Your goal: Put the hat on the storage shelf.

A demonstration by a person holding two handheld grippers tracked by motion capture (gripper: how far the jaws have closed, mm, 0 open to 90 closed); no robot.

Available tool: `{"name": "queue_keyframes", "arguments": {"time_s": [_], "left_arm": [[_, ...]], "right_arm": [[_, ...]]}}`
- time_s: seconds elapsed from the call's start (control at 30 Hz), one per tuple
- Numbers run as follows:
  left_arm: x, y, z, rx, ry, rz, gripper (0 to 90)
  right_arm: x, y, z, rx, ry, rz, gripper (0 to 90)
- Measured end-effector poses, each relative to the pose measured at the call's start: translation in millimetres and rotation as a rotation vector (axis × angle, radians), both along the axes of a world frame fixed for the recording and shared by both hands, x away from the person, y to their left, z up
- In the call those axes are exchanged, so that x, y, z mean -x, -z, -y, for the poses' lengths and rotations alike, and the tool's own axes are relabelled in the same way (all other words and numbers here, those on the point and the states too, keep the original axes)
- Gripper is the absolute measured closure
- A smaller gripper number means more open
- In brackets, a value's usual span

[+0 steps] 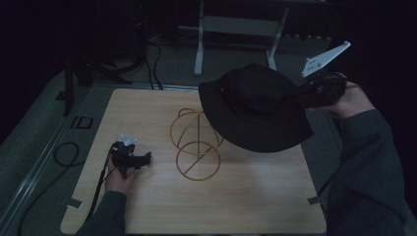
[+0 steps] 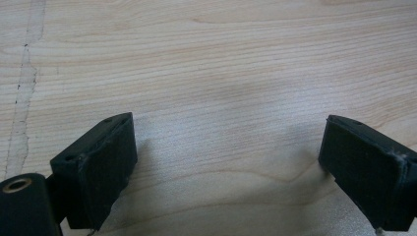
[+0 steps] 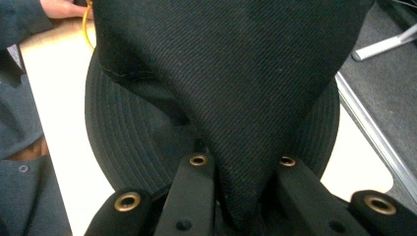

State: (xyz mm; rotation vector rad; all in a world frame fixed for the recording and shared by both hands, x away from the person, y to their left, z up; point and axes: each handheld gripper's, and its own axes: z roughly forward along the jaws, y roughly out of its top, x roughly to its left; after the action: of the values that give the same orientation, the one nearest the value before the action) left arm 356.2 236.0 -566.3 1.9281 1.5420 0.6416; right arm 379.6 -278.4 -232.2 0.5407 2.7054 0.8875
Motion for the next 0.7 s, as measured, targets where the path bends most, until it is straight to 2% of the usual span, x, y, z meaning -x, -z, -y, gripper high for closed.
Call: {"name": "queue_keyframes", "arguments": {"time_s": [0.13,0.3,0.7], "left_arm": [[0.0,0.0,0.0,0.000,0.000,0.000,7.7],[0.0,0.0,0.0,0.000,0.000,0.000,7.7],[0.0,-0.1,-0.1,0.000,0.001,-0.001,7.7]], "right_arm": [[2.6,-3.4,-3.3,-0.016,-0.023,0.004,86.3],[2.3,-4.4,-10.1,-0.014,-0.039,0.005,86.3],[-11.3,5.2,-52.1,-0.006,-0.098,-0.028,86.2]]}}
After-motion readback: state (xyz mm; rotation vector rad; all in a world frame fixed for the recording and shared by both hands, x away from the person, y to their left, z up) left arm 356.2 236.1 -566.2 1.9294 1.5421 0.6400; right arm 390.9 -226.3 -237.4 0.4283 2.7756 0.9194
